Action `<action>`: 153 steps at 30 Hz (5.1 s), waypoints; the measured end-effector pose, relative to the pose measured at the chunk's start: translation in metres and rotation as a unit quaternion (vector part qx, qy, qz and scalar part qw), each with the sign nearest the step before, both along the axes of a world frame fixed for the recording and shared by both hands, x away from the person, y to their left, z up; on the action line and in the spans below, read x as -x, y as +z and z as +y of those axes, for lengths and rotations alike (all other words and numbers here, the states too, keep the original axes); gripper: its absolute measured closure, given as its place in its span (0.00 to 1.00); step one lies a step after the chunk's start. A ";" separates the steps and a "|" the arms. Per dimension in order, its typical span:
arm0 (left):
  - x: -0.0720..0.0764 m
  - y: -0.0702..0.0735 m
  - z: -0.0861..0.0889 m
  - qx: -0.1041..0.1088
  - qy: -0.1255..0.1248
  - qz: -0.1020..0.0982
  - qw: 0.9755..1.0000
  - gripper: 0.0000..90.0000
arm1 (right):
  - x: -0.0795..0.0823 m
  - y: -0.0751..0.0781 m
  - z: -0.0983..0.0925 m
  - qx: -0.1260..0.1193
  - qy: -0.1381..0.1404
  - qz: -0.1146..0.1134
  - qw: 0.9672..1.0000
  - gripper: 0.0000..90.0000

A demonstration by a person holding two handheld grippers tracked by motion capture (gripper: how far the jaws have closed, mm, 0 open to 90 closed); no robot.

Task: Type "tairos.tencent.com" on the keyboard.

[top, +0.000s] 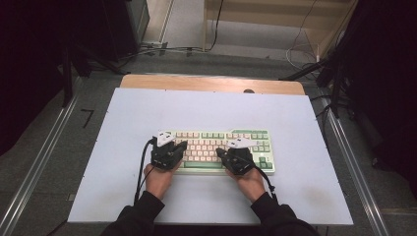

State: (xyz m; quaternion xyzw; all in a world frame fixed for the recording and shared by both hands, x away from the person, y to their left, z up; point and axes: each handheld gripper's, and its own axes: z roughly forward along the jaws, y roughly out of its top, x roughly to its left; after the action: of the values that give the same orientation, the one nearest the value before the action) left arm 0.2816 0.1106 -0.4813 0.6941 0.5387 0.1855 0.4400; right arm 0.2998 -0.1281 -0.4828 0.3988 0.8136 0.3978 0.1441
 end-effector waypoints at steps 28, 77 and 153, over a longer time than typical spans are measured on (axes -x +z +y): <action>0.004 -0.002 0.008 0.001 0.006 0.004 1.000 1.00 | 0.005 -0.002 -0.020 0.008 -0.015 0.003 1.000 0.97; 0.005 -0.002 0.011 0.003 0.009 0.004 1.000 1.00 | 0.007 -0.001 -0.018 0.006 -0.008 0.005 1.000 0.97; 0.011 -0.006 -0.005 -0.002 -0.024 0.011 1.000 1.00 | -0.019 0.004 -0.004 -0.009 -0.033 -0.007 0.999 0.97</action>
State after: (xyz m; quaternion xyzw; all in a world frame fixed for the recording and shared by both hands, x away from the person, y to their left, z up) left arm 0.2710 0.1052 -0.4874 0.7099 0.5262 0.1682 0.4368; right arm 0.3189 -0.1318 -0.4789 0.4241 0.7952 0.4032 0.1591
